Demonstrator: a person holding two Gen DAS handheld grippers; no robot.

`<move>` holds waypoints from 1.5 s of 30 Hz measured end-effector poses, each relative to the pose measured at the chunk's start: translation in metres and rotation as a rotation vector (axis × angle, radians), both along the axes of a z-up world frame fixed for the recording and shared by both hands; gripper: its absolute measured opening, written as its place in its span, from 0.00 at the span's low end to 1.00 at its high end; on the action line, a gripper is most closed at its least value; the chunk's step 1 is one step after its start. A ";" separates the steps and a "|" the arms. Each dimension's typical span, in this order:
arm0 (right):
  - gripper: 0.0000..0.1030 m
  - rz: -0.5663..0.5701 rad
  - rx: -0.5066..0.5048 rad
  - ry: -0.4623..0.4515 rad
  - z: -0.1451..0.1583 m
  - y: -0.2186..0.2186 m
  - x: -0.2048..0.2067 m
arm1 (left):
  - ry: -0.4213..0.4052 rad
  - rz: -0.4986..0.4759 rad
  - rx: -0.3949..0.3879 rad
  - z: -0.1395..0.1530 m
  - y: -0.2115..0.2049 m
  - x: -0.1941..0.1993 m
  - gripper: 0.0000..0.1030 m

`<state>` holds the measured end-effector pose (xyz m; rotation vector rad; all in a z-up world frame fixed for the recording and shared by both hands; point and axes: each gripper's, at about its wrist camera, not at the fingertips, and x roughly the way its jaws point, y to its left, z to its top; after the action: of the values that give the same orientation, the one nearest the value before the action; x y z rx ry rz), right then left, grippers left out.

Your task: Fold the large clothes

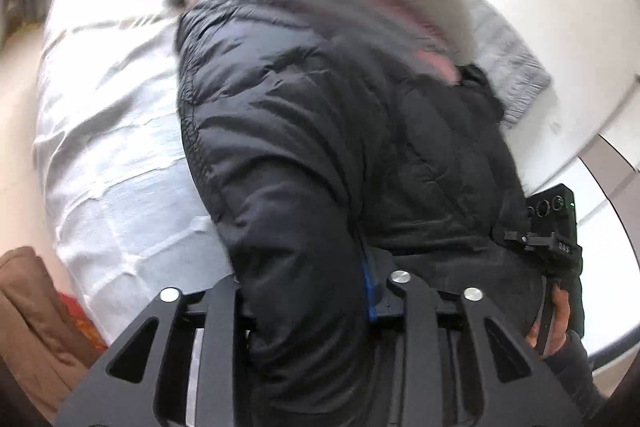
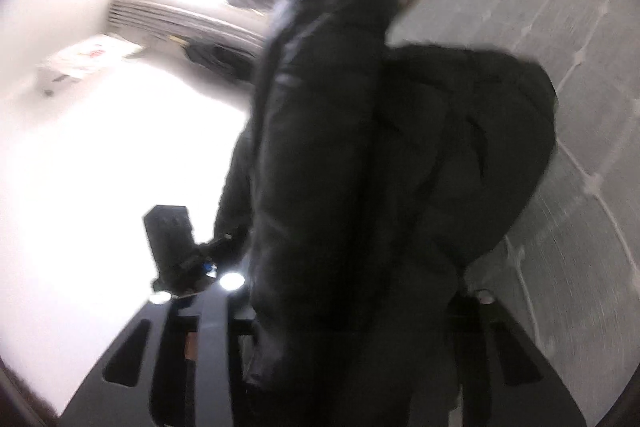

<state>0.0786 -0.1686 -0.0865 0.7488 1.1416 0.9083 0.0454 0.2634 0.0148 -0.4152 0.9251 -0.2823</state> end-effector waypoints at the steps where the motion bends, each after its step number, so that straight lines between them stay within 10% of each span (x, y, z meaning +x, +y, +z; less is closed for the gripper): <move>1: 0.59 0.006 -0.032 0.053 -0.017 0.008 0.010 | 0.037 0.026 -0.006 -0.011 0.015 0.006 0.40; 4: 0.77 -0.014 -0.008 0.191 -0.054 0.006 0.022 | 0.108 0.109 -0.120 -0.046 0.045 0.003 0.58; 6: 0.80 -0.052 -0.033 0.143 -0.047 -0.011 0.015 | 0.087 0.145 -0.042 -0.037 0.051 -0.008 0.66; 14: 0.91 -0.266 -0.725 -0.278 0.074 -0.025 -0.090 | -0.027 0.366 0.335 0.022 0.021 -0.088 0.87; 20: 0.93 -0.280 -0.667 -0.484 0.132 0.015 -0.169 | -0.099 0.270 0.370 0.043 -0.039 -0.112 0.87; 30: 0.93 -0.281 -0.821 -0.448 0.118 0.095 -0.166 | -0.107 0.203 0.400 0.054 -0.072 -0.127 0.87; 45: 0.93 -0.332 -0.870 -0.443 0.117 0.093 -0.160 | -0.086 0.233 0.426 0.058 -0.064 -0.128 0.88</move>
<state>-0.0809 -0.0757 0.0307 0.0031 0.8547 0.2130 -0.0829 0.1997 0.0725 -0.1132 0.8174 0.1102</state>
